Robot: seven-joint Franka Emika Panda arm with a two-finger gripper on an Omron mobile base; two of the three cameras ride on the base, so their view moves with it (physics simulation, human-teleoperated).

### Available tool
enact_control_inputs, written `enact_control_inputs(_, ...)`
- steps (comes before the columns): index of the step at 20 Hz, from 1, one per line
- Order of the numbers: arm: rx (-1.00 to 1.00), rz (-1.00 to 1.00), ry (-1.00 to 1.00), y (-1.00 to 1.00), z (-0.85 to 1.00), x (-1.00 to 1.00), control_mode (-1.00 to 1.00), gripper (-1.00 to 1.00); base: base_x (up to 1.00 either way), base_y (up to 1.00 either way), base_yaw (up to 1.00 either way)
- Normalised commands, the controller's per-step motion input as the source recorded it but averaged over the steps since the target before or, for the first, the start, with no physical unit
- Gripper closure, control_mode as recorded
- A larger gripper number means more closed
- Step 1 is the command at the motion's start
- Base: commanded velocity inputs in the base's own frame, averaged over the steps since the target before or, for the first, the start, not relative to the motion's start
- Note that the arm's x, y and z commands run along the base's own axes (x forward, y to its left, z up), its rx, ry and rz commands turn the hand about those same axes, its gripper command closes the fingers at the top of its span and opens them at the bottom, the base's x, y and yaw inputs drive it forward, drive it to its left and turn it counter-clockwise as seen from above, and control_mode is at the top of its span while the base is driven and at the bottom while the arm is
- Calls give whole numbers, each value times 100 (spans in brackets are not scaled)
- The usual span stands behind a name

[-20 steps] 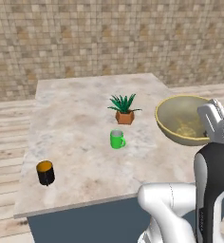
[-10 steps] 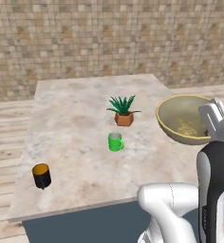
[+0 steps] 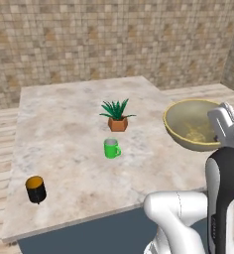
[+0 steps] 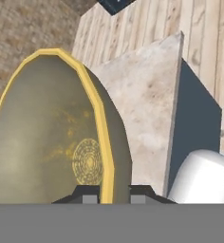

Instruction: Clear the mugs and bowl far away from the sink.

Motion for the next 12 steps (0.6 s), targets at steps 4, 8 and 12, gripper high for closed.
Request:
enact_control_inputs(4, 0, -30, 12, -20, -20, 22, -100, 100, 19, -11, -35)
enact_control_inputs(8, 0, -19, 23, -35, -24, 41, -100, 100, 0, 0, 0)
enact_control_inputs(12, 0, 2, 12, -46, -21, 47, -100, 100, 0, 0, 0)
